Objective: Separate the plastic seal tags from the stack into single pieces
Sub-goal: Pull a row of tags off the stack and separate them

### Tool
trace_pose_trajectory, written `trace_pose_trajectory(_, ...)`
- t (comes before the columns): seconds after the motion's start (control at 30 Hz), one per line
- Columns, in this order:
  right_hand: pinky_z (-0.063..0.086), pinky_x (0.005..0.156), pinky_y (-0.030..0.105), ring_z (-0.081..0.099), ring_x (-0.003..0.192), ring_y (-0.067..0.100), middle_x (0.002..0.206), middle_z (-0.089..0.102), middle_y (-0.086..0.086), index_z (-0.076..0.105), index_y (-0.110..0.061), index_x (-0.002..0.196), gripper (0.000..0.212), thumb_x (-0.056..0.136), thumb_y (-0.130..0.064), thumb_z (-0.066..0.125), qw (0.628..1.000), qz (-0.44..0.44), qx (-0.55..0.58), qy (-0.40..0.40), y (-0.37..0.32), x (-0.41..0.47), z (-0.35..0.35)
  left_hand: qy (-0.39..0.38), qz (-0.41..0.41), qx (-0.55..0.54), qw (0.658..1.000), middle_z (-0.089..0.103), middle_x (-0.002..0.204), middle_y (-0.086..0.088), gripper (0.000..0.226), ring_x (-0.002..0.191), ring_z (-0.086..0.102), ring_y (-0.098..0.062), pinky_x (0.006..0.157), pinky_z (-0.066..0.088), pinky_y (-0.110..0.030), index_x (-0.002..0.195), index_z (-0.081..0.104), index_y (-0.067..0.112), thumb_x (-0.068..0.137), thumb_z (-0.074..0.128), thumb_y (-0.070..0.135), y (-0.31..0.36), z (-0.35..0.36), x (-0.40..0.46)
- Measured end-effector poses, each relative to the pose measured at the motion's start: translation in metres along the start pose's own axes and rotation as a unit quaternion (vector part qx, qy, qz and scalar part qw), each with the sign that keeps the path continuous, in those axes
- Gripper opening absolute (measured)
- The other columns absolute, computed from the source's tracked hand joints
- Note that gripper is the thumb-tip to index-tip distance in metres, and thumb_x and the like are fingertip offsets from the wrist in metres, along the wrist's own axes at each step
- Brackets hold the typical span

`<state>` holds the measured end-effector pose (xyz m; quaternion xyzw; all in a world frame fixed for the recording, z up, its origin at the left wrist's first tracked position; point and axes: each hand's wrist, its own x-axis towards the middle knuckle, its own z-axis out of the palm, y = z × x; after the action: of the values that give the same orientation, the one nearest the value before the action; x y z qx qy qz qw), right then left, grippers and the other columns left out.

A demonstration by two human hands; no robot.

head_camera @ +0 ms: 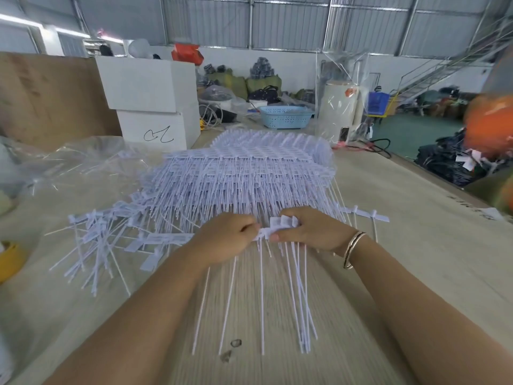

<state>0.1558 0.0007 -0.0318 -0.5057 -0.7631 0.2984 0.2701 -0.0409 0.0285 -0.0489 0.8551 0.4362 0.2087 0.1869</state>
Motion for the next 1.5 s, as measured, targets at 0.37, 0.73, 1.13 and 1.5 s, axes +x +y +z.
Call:
trace_pose_trajectory(0.37, 0.037, 0.044, 0.016, 0.043, 0.045, 0.001, 0.051, 0.048, -0.013, 0.07, -0.016, 0.076, 0.012, 0.082, -0.026, 0.072, 0.993, 0.057, 0.105, -0.023, 0.007, 0.002, 0.006, 0.001, 0.015, -0.059, 0.998, 0.049, 0.062, -0.002, 0.033, 0.054, 0.042, -0.013, 0.057, 0.032, -0.028, 0.069, 0.051, 0.017, 0.099, 0.044, 0.03, 0.009, -0.001, -0.002)
trace_pose_trajectory(0.73, 0.043, 0.069, 0.026, 0.058, 0.068, 0.015, 0.074, 0.066, 0.003, 0.064, -0.013, 0.08, 0.008, 0.085, -0.007, 0.066, 0.973, -0.077, 0.213, 0.046, -0.008, -0.001, 0.012, -0.004, -0.001, -0.259, 0.966, 0.05, 0.052, 0.012, 0.034, 0.051, 0.044, -0.003, 0.055, 0.034, -0.018, 0.076, 0.059, 0.017, 0.101, 0.038, 0.028, 0.007, -0.007, 0.002)
trace_pose_trajectory(1.13, 0.039, 0.047, 0.017, 0.05, 0.05, 0.006, 0.058, 0.057, -0.006, 0.062, -0.02, 0.079, 0.01, 0.085, -0.017, 0.069, 0.983, -0.041, 0.18, 0.009, -0.002, -0.005, -0.002, -0.032, 0.004, -0.071, 0.997, 0.056, 0.076, 0.008, 0.014, 0.057, 0.048, -0.002, 0.054, 0.035, -0.02, 0.094, 0.054, 0.028, 0.095, 0.047, 0.017, 0.014, -0.002, -0.001)
trace_pose_trajectory(1.5, 0.035, 0.054, 0.019, 0.044, 0.058, 0.007, 0.063, 0.05, -0.006, 0.067, -0.006, 0.079, 0.016, 0.08, -0.02, 0.074, 0.997, 0.03, 0.069, -0.019, 0.002, -0.002, 0.001, 0.002, 0.05, -0.112, 0.992, 0.053, 0.074, 0.018, 0.016, 0.048, 0.044, 0.006, 0.05, 0.031, -0.012, 0.095, 0.044, 0.032, 0.097, 0.049, 0.016, 0.016, 0.001, -0.004)
